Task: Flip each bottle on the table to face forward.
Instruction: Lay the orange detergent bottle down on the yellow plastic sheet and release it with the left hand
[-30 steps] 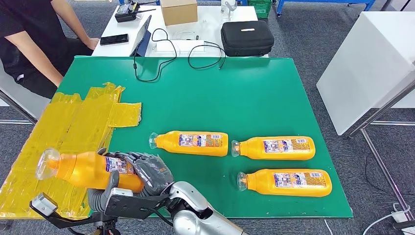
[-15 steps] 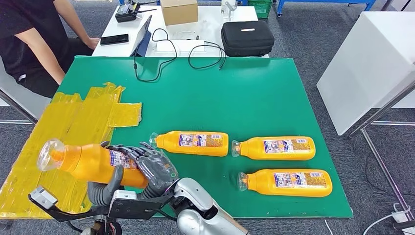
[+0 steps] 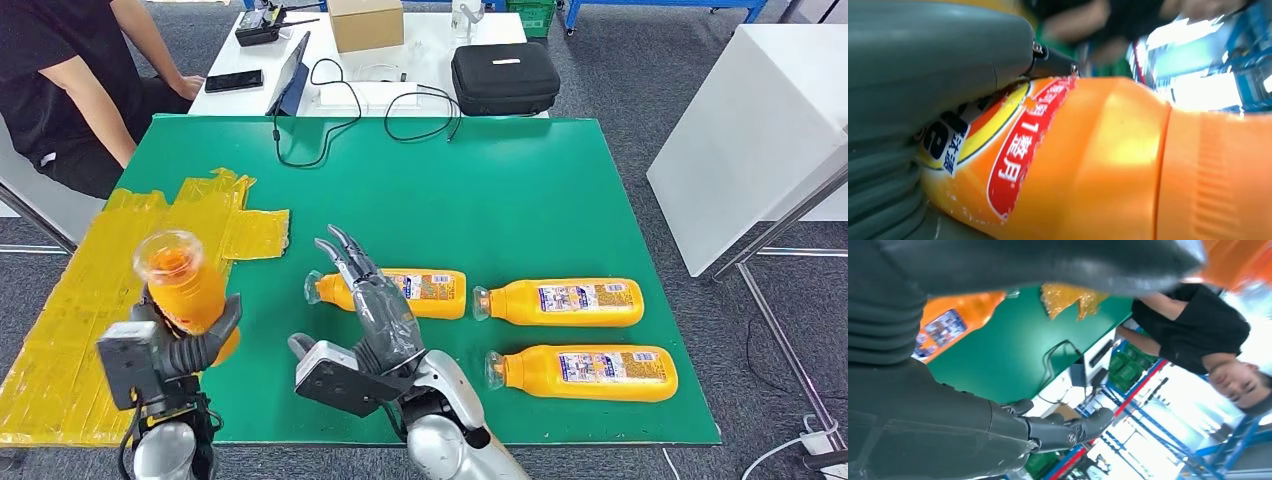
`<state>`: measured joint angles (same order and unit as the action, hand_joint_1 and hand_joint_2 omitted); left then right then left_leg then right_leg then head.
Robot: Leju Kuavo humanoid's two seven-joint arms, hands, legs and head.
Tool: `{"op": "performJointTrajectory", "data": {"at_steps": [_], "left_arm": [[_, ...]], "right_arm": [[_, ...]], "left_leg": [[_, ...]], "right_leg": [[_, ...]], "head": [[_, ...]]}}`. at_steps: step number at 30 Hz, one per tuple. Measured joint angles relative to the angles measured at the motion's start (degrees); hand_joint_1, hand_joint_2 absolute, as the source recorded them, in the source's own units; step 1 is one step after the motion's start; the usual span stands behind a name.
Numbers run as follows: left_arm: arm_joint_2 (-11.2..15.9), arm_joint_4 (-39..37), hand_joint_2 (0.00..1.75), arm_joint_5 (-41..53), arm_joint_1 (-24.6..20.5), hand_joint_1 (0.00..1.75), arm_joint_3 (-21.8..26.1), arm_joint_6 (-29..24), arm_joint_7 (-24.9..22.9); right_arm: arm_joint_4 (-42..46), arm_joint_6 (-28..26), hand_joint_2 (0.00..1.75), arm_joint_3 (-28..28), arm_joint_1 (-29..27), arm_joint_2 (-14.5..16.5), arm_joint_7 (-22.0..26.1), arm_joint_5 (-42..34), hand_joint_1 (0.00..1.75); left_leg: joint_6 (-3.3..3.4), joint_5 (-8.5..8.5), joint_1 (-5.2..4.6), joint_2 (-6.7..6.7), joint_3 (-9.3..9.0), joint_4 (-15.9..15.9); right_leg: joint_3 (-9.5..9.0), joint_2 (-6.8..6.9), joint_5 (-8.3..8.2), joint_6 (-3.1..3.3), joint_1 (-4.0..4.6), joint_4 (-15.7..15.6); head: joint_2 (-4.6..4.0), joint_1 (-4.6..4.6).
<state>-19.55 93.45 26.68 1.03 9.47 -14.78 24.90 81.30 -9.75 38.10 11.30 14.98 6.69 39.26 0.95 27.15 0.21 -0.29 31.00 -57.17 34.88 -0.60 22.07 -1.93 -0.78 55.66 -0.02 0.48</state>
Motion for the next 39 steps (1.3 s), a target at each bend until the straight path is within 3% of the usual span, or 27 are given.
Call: {"op": "performJointTrajectory", "data": {"at_steps": [7, 9, 13, 17, 27, 28, 31, 32, 36, 39], "left_arm": [[4.7, -11.5, 1.75, 29.7, -8.2, 1.75, 3.5, -20.8, -3.2], [6.2, -14.9, 1.75, 38.1, -9.7, 1.75, 4.3, -23.9, -5.1], [8.1, -20.6, 1.75, 51.6, -11.7, 1.75, 6.9, -24.9, -7.6], [9.6, -25.6, 1.75, 57.4, -12.8, 1.75, 8.9, -25.0, -10.4], [12.4, -36.6, 1.75, 57.4, -14.8, 1.75, 10.5, -25.0, -13.5], [12.6, -37.5, 1.75, 57.0, -15.1, 1.58, 10.5, -25.0, -13.4], [13.3, -41.1, 1.75, 55.3, -16.3, 0.27, 10.5, -25.0, -12.8], [13.5, -42.4, 1.75, 54.8, -16.8, 0.00, 10.5, -25.1, -12.4], [14.2, -47.2, 0.00, 53.2, -18.6, 0.00, 10.4, -25.0, -11.8], [14.8, -50.3, 0.00, 52.8, -20.1, 0.00, 10.0, -24.8, -12.3]], "right_arm": [[0.7, 2.6, 0.00, -5.9, -0.3, -2.7, 1.4, -0.9, 0.00], [0.6, 3.0, 0.00, -6.9, -0.3, -3.6, 1.8, -0.9, 0.00], [-0.1, 3.3, 0.00, -8.3, -0.2, -5.5, 2.2, -0.8, 0.00], [-1.2, 3.3, 1.75, -8.6, 0.1, -7.0, 1.9, 0.4, 0.00], [-5.4, 4.5, 1.75, -8.5, 2.4, -9.1, 0.3, 2.7, 0.00], [-5.8, 4.7, 1.75, -8.4, 2.7, -9.2, 0.1, 2.9, 0.00], [-7.4, 5.1, 1.75, -8.0, 3.8, -9.5, -0.6, 3.7, 0.00], [-8.0, 5.1, 1.75, -7.9, 4.2, -9.5, -0.9, 4.1, 0.00], [-10.4, 5.1, 1.75, -7.2, 6.0, -9.5, -1.8, 5.2, 0.00], [-12.5, 5.2, 1.75, -6.7, 7.6, -9.4, -2.5, 5.9, 0.00]], "left_leg": [[0.00, -0.04, 0.00, 0.04, -0.03, 0.0], [0.00, -0.04, 0.00, 0.04, -0.01, 0.0], [0.00, -0.04, 0.01, 0.04, 0.01, 0.0], [0.01, -0.04, 0.00, 0.05, 0.03, 0.0], [0.00, -0.04, 0.01, 0.04, 0.04, 0.0], [0.00, -0.04, 0.01, 0.04, 0.04, 0.0], [0.01, -0.05, 0.01, 0.04, 0.04, 0.0], [0.01, -0.05, 0.01, 0.03, 0.04, 0.0], [0.00, -0.06, 0.01, 0.03, 0.04, 0.0], [-0.01, -0.08, 0.01, -0.01, 0.04, 0.0]], "right_leg": [[-0.01, -0.01, -0.05, -0.03, 0.00, 0.0], [-0.01, -0.01, -0.04, -0.04, 0.00, 0.0], [0.01, -0.02, -0.04, -0.04, 0.00, 0.0], [0.02, -0.02, -0.04, -0.04, -0.01, 0.0], [0.01, -0.01, -0.04, -0.04, 0.00, 0.0], [0.01, -0.01, -0.04, -0.04, 0.00, 0.0], [0.01, -0.01, -0.04, -0.04, 0.00, 0.0], [0.01, -0.01, -0.04, -0.04, -0.01, 0.0], [0.00, -0.01, -0.04, -0.04, -0.01, 0.0], [-0.01, 0.02, -0.04, -0.04, -0.01, 0.0]], "head": [[0.00, -0.01], [0.00, -0.01], [0.00, 0.00], [0.00, -0.01], [0.00, 0.00], [0.00, 0.00], [0.00, 0.00], [0.00, -0.01], [0.00, 0.00], [0.00, -0.01]]}}
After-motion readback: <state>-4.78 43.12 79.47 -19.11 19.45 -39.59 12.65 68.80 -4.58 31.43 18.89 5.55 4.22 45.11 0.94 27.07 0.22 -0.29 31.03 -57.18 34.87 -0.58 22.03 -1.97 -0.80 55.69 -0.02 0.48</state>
